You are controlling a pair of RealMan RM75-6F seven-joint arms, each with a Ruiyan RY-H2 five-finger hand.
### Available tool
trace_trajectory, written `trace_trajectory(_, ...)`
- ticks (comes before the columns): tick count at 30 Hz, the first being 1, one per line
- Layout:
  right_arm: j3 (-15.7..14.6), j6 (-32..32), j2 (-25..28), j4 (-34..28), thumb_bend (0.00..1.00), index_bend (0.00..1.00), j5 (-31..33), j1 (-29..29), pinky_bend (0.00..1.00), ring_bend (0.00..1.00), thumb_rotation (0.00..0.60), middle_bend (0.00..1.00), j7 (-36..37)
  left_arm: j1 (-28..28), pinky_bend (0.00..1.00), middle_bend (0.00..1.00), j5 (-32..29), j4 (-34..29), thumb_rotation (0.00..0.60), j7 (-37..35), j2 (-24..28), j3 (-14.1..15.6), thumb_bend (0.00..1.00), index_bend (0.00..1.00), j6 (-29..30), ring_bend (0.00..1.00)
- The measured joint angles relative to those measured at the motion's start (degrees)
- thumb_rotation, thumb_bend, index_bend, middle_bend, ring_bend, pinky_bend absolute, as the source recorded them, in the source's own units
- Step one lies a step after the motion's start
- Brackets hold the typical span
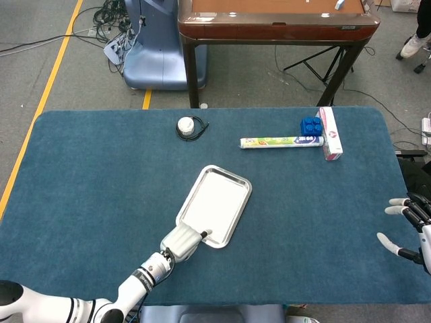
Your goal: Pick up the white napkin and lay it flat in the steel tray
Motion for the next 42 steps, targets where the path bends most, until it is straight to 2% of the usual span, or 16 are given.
trace_trajectory(8, 0.0, -0.3, 0.0, 0.0, 0.17, 0.42, 0.2, 0.1, 0.55, 0.19, 0.6, 0.35, 0.0, -2.1, 1.0, 1.0, -3.7, 0.5, 0.6, 2.6, -1.1, 0.8, 0.59, 0.19, 1.1, 1.0)
trace_trajectory(28, 0.0, -0.3, 0.1, 0.1, 0.17, 0.42, 0.2, 0.1, 0.55, 0.19, 0.6, 0.35, 0.2, -3.7, 1.0, 1.0, -4.9, 2.5, 0.6, 2.2, -3.4, 1.4, 0.59, 0.19, 4.3, 1.0)
trace_trajectory(34, 0.0, -0.2, 0.1, 0.1, 0.17, 0.42, 0.0, 0.1, 0.55, 0.19, 0.6, 0.35, 0.0, -2.6, 1.0, 1.0, -2.0, 0.3, 0.6, 0.6, -1.2, 2.2, 0.59, 0.19, 6.7, 1.0)
trace_trajectory(38, -0.1, -0.2, -0.1, 0.0, 0.17, 0.42, -0.1, 0.1, 0.55, 0.19, 0.6, 0.35, -0.4, -1.4, 1.0, 1.0, 0.4, -2.7, 0.6, -0.4, 2.0, 2.9, 0.59, 0.2, 9.0, 0.99)
trace_trajectory(42, -0.2, -0.6, -0.2, -0.1, 0.17, 0.42, -0.1, 0.2, 0.55, 0.19, 0.6, 0.35, -1.2, 0.5, 1.0, 0.99, 3.1, -5.6, 0.6, -2.3, 6.1, 3.8, 0.59, 0.18, 11.6, 0.92)
